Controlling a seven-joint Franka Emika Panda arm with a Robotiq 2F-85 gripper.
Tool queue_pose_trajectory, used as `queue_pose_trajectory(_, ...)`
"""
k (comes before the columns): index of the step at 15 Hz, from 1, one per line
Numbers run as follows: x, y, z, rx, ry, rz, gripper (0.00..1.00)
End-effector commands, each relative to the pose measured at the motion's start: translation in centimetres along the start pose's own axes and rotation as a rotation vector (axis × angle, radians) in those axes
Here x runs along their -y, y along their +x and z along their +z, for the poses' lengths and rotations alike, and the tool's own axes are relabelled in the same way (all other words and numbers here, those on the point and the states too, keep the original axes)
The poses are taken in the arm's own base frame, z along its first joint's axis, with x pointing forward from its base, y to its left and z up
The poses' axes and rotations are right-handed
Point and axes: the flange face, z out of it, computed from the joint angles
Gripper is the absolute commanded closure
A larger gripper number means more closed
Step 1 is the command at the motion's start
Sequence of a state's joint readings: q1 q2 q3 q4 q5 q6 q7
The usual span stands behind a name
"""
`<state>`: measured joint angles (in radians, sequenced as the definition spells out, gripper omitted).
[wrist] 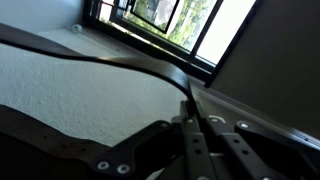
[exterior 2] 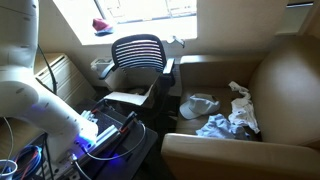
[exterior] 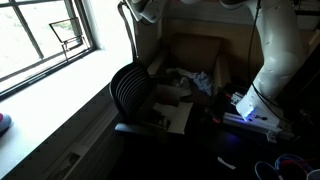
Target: Take the belt from the couch, hang it on the chair, then put it back on the couch
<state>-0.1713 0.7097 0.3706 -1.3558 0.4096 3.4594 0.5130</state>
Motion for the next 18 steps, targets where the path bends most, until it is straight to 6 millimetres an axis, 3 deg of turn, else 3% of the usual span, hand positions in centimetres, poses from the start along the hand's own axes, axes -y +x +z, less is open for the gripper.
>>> queue_pose_trajectory(1,-0.6,1.7,-0.2,-0.045,-0.024,-0.007,0.96)
queue_pose_trajectory(3,-1.5,3.8,-0.6,-0.098,-0.057,-0.022,0.96)
queue_pose_trajectory(5,-1.6,3.8,-0.6,-0.101,-0.06,-0.026,0.99)
queue_pose_trajectory(6,-1.7,4.5,-0.3,-0.053,-0.088,0.06,0.99)
queue_pose_trajectory(7,-2.2,3.9,0.5,0.026,-0.115,0.083,0.99)
queue_pose_trajectory(14,-6.0,-3.2,1.6,0.438,-0.256,0.078,0.99)
queue_pose_trajectory(18,-9.8,-9.2,0.1,0.642,-0.367,0.023,0.99)
